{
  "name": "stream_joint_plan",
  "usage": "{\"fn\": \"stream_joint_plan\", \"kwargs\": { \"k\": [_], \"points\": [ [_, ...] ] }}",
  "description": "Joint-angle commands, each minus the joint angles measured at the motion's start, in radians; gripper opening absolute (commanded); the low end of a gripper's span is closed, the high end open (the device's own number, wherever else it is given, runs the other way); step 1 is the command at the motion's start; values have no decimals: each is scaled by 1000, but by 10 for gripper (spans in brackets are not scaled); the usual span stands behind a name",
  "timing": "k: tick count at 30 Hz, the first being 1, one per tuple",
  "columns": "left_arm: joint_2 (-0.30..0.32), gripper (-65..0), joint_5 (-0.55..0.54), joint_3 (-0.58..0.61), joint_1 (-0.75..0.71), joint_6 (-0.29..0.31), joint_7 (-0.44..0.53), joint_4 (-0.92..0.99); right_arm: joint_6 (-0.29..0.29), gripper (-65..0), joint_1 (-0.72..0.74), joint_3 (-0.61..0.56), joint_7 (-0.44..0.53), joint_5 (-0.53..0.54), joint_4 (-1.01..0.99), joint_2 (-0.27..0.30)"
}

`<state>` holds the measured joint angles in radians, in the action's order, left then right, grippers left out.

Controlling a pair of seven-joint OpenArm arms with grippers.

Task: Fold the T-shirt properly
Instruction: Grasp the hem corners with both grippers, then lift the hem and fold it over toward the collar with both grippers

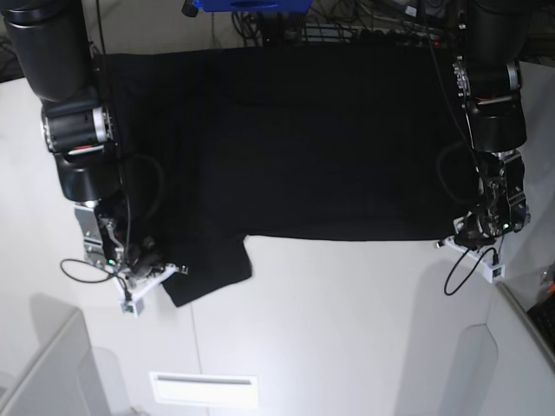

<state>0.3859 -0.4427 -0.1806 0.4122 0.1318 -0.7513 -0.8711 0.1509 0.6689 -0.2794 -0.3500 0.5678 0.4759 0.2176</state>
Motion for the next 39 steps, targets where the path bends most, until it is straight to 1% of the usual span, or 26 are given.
{"fn": "stream_joint_plan", "kwargs": {
  "k": [1, 3, 5, 8, 11, 15, 20, 24, 33, 36, 37, 39],
  "points": [
    [11, -650, -5, -1, 12, 6, -26, -18, -1, -650, 25, 6, 12, -1, 11, 12],
    [12, -650, -5, -7, 1, 7, -29, -55, -1, -650, 12, 6, 22, 1, 33, 15],
    [12, -650, -5, -9, -9, 38, -30, -98, -1, -650, -18, 13, 30, 1, 82, 16],
    [12, -650, -5, -12, -43, 90, -32, -165, -1, -650, -67, 85, 29, -4, 172, 16],
    [14, -650, -5, -12, -62, 93, -32, -202, -1, -650, -99, 139, -4, -5, 237, 29],
    [11, -650, -6, -13, -68, 96, -73, -237, -1, -650, -127, 151, -33, -5, 314, 36],
    [3, -650, -6, -104, -83, 98, -139, -326, -1, -650, -162, 156, -48, -5, 389, 36],
    [-8, -650, -6, -127, -89, 98, -176, -368, -1, -650, -197, 213, -74, -5, 455, 35],
    [-6, -650, -6, -133, -149, 99, -176, -376, -1, -650, -303, 312, -157, -4, 650, 35],
    [-2, -650, -6, -133, -172, 99, -176, -412, -1, -650, -347, 348, -186, -4, 714, 33],
    [-2, -650, -6, -133, -184, 104, -176, -434, -1, -650, -360, 358, -192, -4, 735, 33],
    [-2, -650, -8, -133, -210, 137, -178, -485, -1, -650, -397, 380, -215, -2, 786, 33]
  ]
}}
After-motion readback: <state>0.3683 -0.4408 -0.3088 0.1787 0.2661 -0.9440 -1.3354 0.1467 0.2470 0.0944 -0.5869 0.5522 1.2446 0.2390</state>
